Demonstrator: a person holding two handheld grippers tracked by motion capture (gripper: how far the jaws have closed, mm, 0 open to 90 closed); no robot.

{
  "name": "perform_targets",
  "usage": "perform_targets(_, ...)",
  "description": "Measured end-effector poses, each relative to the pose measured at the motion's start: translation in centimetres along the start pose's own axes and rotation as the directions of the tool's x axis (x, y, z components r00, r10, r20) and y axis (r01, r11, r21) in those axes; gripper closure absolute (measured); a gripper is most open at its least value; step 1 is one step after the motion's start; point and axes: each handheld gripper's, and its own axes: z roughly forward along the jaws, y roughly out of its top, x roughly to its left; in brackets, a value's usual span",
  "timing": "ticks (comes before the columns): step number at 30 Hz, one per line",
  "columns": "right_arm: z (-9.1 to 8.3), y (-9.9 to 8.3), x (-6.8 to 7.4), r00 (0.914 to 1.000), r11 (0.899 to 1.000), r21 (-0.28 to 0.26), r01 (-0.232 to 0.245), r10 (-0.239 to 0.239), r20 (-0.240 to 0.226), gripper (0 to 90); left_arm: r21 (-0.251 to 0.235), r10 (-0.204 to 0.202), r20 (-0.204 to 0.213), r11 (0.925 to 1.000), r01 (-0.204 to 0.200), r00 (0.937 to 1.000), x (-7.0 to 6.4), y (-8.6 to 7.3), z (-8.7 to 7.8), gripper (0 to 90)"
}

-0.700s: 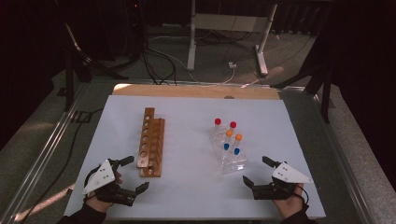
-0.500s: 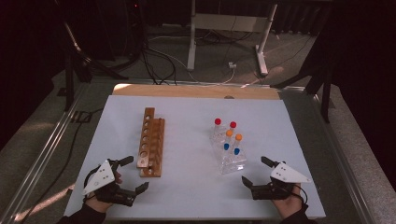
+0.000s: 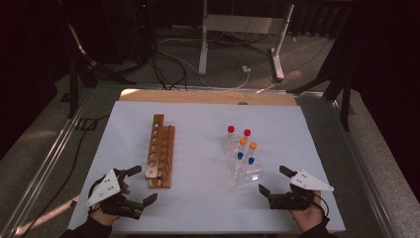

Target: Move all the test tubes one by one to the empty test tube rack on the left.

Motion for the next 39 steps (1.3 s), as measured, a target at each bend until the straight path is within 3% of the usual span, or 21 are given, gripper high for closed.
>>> perform_targets(2,-0.5,0.6,-0.1,0.9997,1.0,-0.023,0.018,-0.018,0.017,0.0,-0.003,-0.004,-0.001,1.0,0.004,1.0,0.0,0.0,0.0,0.5)
perform_targets(9,-1.7,2.9,-0.2,0.9991,0.998,-0.068,0.0,0.003,0.041,0.0,-0.002,-0.014,-0.009,0.9999,0.014,0.9999,0.1,0.0,-0.1,0.5)
perform_targets(18,-0.5,5.1,0.5,0.999,0.996,-0.078,0.043,-0.042,0.017,0.0,-0.01,-0.028,-0.003,0.9995,0.028,0.9996,0.1,0.0,-0.1,0.6)
perform_targets(21,0.3,5.6,0.7,1.0,0.995,-0.101,0.009,-0.009,0.0,0.0,-0.009,-0.029,-0.004,0.9995,0.029,0.9996,0.1,0.0,-0.2,0.5)
perform_targets(28,2.6,5.5,0.8,0.9985,0.997,-0.07,-0.039,0.036,-0.041,0.0,-0.012,-0.024,-0.002,0.9996,0.024,0.9997,0.1,0.1,-0.2,0.6)
perform_targets(39,4.4,3.7,0.9,0.9989,0.999,-0.007,-0.033,0.033,-0.033,3.6,-0.017,-0.028,0.005,0.9995,0.028,0.9996,0.0,0.1,-0.2,0.6)
